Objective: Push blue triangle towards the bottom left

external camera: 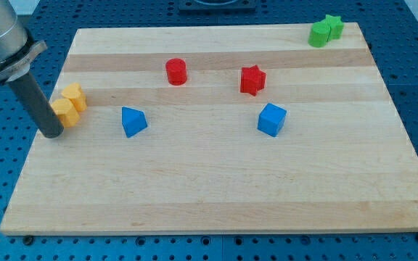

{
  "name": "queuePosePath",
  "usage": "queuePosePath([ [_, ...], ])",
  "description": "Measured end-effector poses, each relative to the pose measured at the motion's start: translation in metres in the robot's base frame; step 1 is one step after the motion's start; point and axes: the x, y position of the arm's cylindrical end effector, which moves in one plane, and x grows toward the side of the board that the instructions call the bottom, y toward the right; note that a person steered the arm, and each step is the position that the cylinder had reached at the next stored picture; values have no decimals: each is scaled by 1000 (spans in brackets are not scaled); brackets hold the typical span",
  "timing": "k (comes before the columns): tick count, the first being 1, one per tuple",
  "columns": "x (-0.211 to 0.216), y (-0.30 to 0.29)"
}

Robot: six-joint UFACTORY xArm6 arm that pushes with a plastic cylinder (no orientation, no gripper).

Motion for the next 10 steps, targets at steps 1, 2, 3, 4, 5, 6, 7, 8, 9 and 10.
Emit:
queuePosePath([
  [1, 6, 0],
  [2, 63, 19],
  [3, 100, 63],
  [4, 100, 65],
  [5, 103, 69],
  [6, 111, 99],
  [7, 99, 136],
  [8, 67, 164],
  [9, 9, 174],
  [10, -46, 171],
])
